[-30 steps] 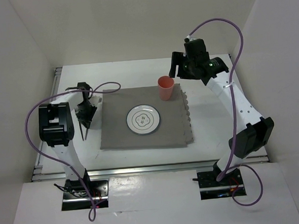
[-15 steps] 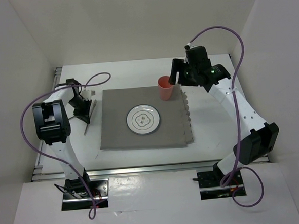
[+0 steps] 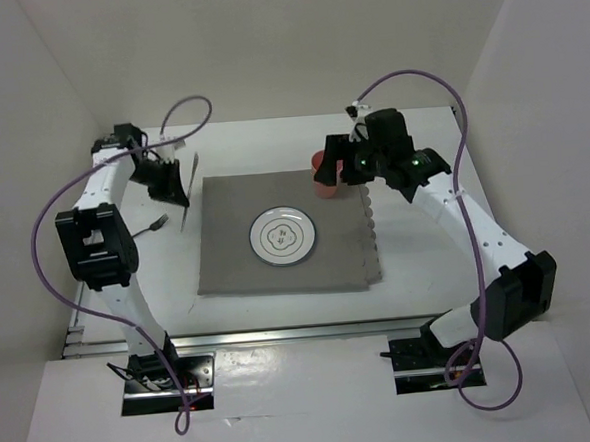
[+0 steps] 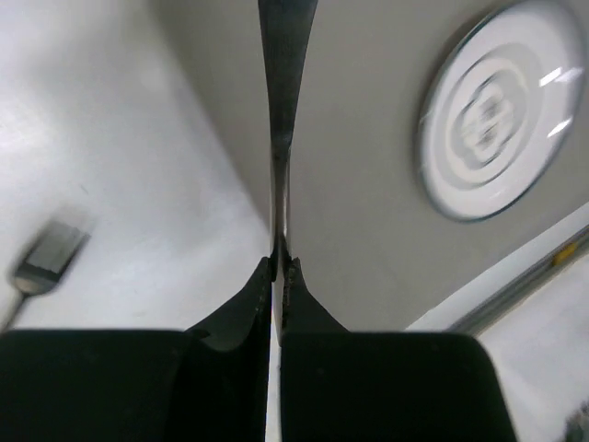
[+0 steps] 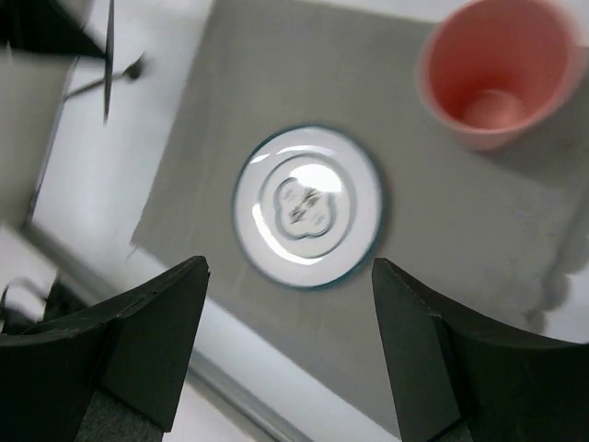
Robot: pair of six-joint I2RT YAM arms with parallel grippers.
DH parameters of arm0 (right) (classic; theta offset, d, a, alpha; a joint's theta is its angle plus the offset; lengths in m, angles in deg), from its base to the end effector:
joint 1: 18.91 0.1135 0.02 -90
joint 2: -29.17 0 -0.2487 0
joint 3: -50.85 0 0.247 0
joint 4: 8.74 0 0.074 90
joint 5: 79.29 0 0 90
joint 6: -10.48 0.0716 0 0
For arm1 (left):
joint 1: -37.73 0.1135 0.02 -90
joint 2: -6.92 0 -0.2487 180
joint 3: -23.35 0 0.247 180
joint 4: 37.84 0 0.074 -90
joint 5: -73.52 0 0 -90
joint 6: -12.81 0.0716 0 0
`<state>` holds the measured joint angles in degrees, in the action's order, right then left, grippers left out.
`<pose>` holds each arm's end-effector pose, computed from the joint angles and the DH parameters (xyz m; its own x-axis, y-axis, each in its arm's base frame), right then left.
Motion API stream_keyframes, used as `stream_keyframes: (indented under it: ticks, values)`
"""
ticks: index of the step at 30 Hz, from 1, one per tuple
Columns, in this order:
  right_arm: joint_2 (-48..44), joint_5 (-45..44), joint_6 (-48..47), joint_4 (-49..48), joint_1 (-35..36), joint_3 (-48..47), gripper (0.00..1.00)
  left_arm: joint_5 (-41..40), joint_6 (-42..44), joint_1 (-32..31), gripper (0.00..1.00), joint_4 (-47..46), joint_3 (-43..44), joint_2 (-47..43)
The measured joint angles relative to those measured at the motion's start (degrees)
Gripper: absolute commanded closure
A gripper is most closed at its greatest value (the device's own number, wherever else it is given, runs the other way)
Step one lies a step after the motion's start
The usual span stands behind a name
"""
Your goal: Set the dinner table for one person
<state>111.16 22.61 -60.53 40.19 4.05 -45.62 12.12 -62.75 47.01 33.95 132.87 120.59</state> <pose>0.3103 0.1475 0.3400 -0.6677 0.0629 -0.7418 -0.3395 0.8610 0.3786 0.3997 0.0306 0.1906 -0.9338 0.0693 -0.3511 0.2128 0.8963 -0.3891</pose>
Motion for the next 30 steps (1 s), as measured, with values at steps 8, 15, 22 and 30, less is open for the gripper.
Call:
stream_keyframes:
  ticks: [8, 15, 22, 30]
  values:
    - [-3.7, 12.3, -2.1, -22.5, 11.2, 11.3, 0.2, 16.7, -4.2, 0.7, 1.0, 0.6, 16.9, -14.8]
    - [3.9, 17.3, -0.1, -42.1, 18.6, 8.9, 0.24, 35.3, -11.6, -1.4, 1.0, -7.7, 6.8, -26.0]
    - [8.0, 17.7, 0.7, -48.5, 21.2, 7.0, 0.26, 44.1, -21.7, -3.9, 1.0, -20.1, -5.4, -30.9]
    - [11.0, 20.1, 1.6, -51.4, 21.2, 2.7, 0.32, 47.1, -23.9, -4.9, 1.0, -24.7, -5.7, -32.3]
